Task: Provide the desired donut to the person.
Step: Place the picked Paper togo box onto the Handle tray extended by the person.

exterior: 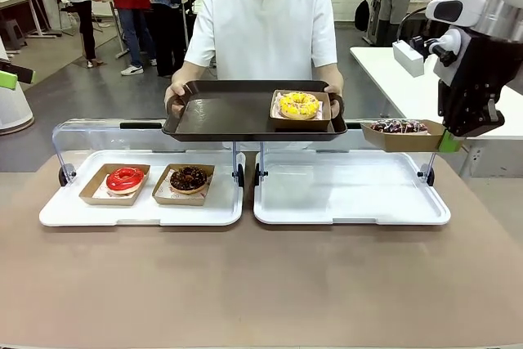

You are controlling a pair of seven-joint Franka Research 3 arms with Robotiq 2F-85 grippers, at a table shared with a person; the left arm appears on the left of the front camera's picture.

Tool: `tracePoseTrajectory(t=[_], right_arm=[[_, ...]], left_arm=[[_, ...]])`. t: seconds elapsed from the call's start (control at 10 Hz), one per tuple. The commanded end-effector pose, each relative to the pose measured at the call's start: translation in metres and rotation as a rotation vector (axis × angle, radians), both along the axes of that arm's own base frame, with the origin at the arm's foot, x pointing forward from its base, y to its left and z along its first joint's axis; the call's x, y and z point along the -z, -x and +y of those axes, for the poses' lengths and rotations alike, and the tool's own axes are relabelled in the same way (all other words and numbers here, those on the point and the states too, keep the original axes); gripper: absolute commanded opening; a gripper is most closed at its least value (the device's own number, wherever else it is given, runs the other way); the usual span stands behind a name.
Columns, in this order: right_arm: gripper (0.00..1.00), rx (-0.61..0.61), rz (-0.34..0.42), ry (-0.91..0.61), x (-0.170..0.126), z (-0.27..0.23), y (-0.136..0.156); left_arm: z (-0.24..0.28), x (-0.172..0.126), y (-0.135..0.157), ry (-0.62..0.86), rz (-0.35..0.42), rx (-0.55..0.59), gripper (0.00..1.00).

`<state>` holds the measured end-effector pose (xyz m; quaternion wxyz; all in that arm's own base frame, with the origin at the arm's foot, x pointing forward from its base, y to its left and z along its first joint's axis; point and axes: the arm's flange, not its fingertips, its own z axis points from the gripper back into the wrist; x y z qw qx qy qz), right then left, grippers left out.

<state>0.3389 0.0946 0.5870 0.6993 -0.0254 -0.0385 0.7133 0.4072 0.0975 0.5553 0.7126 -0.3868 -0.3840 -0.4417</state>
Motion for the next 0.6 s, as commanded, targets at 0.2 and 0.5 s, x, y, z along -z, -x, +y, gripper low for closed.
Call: tracePoseTrajectory(t=[0.2, 0.5], right_arm=[[0.0, 0.01, -0.001, 0.014, 0.0024, -0.0008, 0.0024], [0.0, 0.01, -0.001, 0.014, 0.0024, -0.0008, 0.0024]], left_arm=[[-0.0003, -0.0019, 0.0012, 0.01, 0.001, -0.001, 1.0], [-0.0003, -0.0019, 0.0012, 0.01, 0.001, -0.001, 1.0]])
